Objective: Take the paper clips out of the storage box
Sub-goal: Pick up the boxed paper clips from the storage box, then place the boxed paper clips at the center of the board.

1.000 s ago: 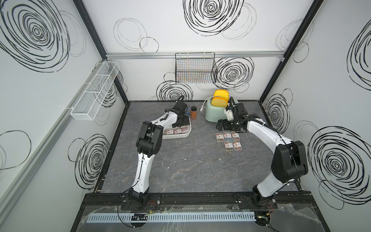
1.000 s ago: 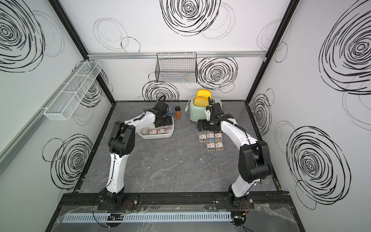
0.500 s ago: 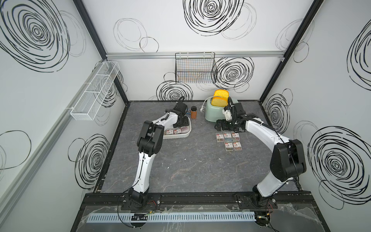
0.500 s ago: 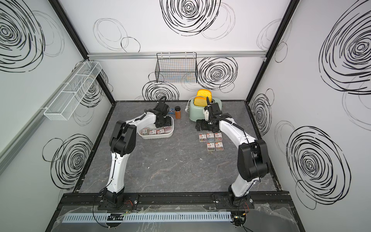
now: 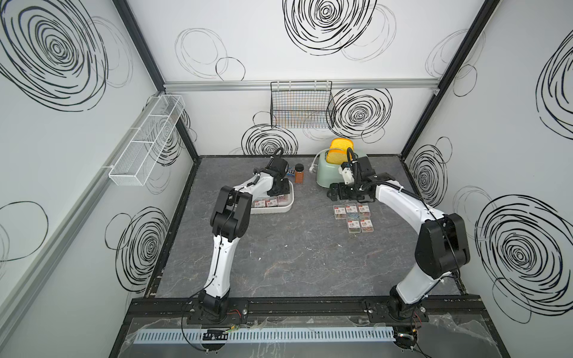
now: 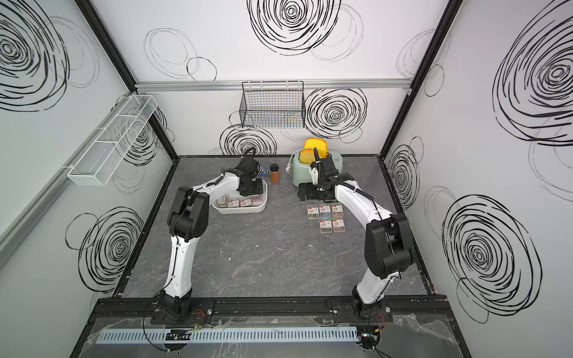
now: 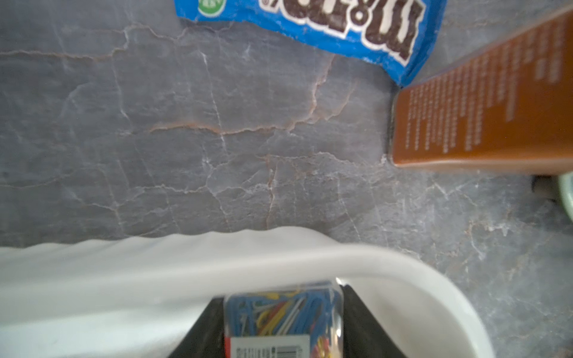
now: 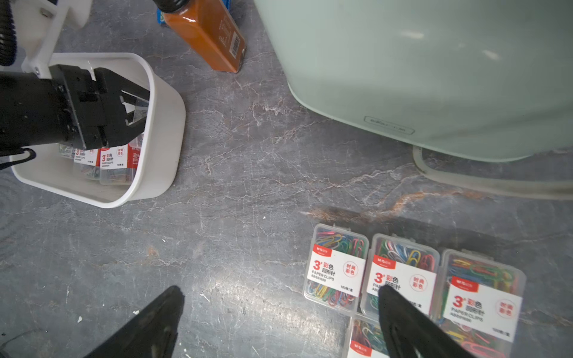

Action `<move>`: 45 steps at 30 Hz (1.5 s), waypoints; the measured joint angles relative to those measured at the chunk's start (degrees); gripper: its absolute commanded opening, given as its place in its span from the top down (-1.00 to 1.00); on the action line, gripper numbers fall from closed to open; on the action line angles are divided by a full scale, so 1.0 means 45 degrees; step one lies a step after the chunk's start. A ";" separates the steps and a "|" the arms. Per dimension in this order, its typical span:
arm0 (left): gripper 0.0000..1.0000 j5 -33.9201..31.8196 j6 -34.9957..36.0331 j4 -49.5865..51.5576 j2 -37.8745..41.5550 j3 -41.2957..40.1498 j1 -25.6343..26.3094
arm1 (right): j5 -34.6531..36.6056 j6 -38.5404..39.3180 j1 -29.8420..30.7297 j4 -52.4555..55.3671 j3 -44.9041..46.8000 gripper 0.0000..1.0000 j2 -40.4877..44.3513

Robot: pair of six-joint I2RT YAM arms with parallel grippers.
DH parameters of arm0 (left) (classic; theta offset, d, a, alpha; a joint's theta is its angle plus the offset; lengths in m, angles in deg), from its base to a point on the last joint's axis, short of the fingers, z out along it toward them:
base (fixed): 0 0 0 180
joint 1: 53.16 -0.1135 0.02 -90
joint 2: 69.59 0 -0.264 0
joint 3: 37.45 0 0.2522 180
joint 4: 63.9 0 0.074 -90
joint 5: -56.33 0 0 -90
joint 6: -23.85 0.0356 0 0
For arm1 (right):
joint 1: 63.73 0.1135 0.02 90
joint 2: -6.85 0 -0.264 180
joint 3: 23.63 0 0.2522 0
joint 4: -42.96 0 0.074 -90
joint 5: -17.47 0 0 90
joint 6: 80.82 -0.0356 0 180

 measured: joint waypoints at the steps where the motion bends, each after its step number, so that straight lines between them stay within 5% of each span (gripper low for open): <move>1: 0.29 0.0024 0.0015 0.0102 0.0107 -0.0058 -0.0063 | -0.0029 0.0000 0.0063 -0.0034 -0.0083 -0.99 -0.0049; 11: 0.26 0.1219 0.0034 -0.0034 0.2477 -0.0806 -0.0894 | -0.1020 -0.0005 0.0559 -0.0427 -0.0622 -0.99 -0.0248; 17: 0.21 0.3925 -0.0680 -0.2244 0.4410 -0.2861 -0.1224 | -0.2686 -0.0272 0.0568 -0.1015 -0.0646 -0.99 -0.0248; 27: 0.21 0.8772 -0.4964 -0.9481 0.5765 -0.7558 -0.1098 | -0.8238 -0.3191 0.0437 -0.4964 0.0806 -0.96 -0.0272; 36: 0.21 0.9967 -0.8616 -1.5023 0.6285 -0.8534 -0.0520 | -1.1001 -0.6139 0.0413 -0.8699 0.1481 -0.93 -0.0408; 45: 0.22 1.0224 -1.0482 -1.7335 0.6339 -0.8830 0.0078 | -1.1968 -0.8111 0.0389 -1.1361 0.1705 -0.69 -0.0792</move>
